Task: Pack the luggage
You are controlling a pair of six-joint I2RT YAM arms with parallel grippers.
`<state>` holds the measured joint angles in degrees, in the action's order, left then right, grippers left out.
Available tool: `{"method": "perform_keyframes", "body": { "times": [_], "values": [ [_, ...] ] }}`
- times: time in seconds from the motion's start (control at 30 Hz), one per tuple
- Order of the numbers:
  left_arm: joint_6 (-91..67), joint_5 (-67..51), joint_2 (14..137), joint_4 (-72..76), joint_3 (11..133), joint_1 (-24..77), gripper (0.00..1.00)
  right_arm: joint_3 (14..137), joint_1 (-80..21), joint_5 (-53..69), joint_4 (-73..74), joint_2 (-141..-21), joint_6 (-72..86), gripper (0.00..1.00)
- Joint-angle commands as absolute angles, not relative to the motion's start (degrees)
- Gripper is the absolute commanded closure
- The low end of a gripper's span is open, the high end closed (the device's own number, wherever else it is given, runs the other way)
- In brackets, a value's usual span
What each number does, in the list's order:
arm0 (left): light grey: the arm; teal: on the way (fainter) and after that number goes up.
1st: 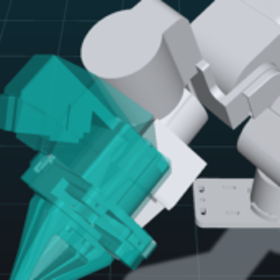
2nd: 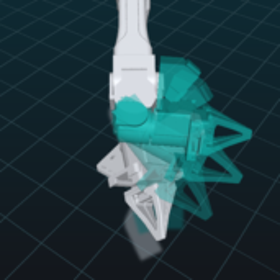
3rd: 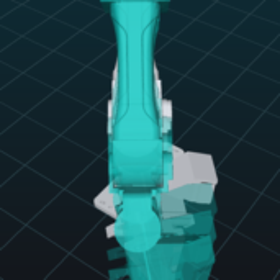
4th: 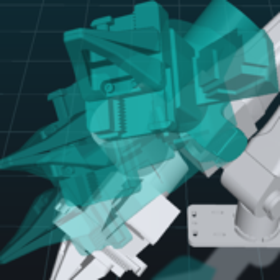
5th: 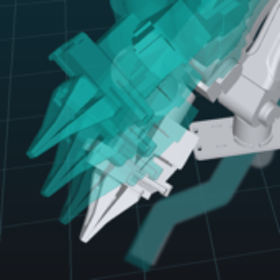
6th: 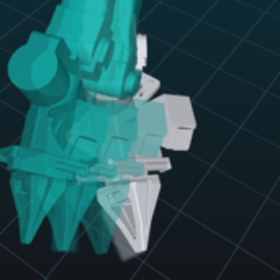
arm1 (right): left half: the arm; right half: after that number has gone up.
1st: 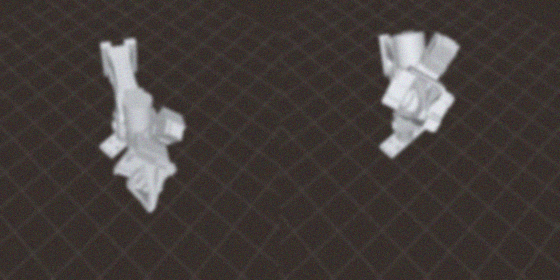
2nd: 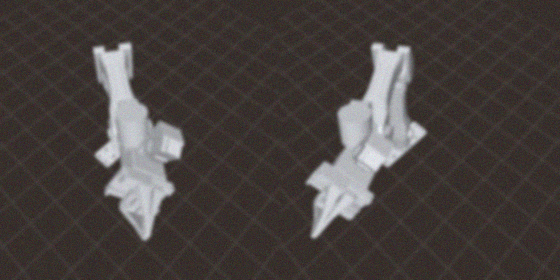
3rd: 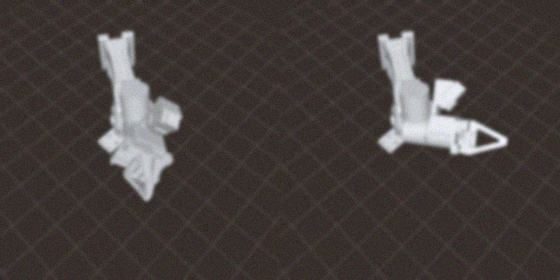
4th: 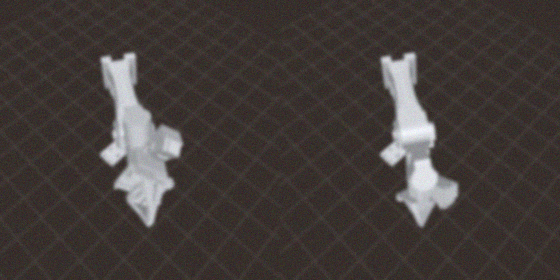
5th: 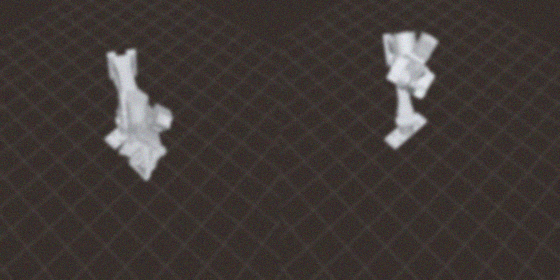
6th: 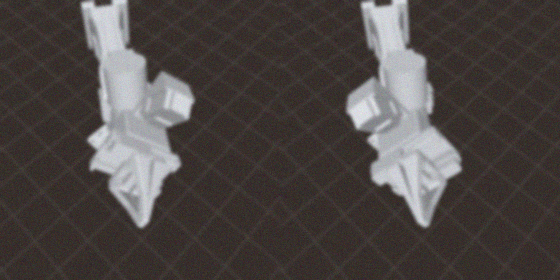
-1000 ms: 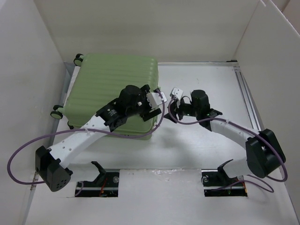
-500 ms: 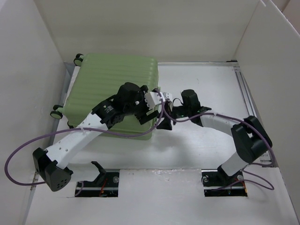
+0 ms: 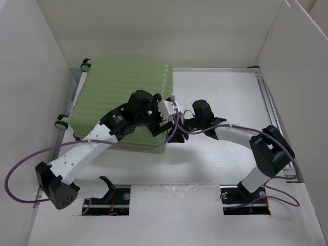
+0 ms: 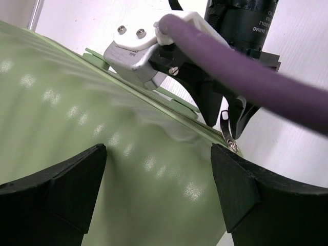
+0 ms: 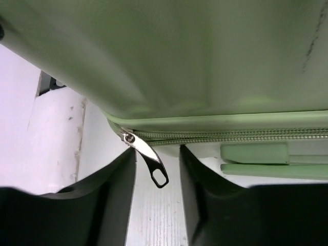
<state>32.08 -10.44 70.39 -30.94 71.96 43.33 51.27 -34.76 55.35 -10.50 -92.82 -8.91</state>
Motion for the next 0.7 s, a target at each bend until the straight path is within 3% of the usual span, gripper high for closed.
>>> {"method": "perform_keyframes", "body": {
  "times": [0.0,0.13,0.33,0.53,0.67],
  "values": [
    [33.3,-7.3,70.7,-43.6,71.3,42.3,0.21,51.9,-36.1,55.8,-11.7,-91.8,-7.3,0.58],
    [33.8,-7.3,70.7,-43.6,70.8,42.3,0.24,51.3,-36.1,55.8,-11.7,-90.5,-6.1,0.85],
    [33.8,-7.3,70.7,-43.6,70.8,42.3,0.28,51.3,-36.7,56.4,-10.5,-88.6,-5.0,0.98],
    [34.4,-7.3,70.1,-43.6,70.8,42.3,0.28,51.3,-36.7,57.3,-7.6,-87.1,-5.5,0.59],
    [34.4,-6.8,70.1,-43.1,70.2,42.3,0.28,52.7,-36.7,56.7,-6.3,-89.1,-6.1,0.52]
  ]
}}
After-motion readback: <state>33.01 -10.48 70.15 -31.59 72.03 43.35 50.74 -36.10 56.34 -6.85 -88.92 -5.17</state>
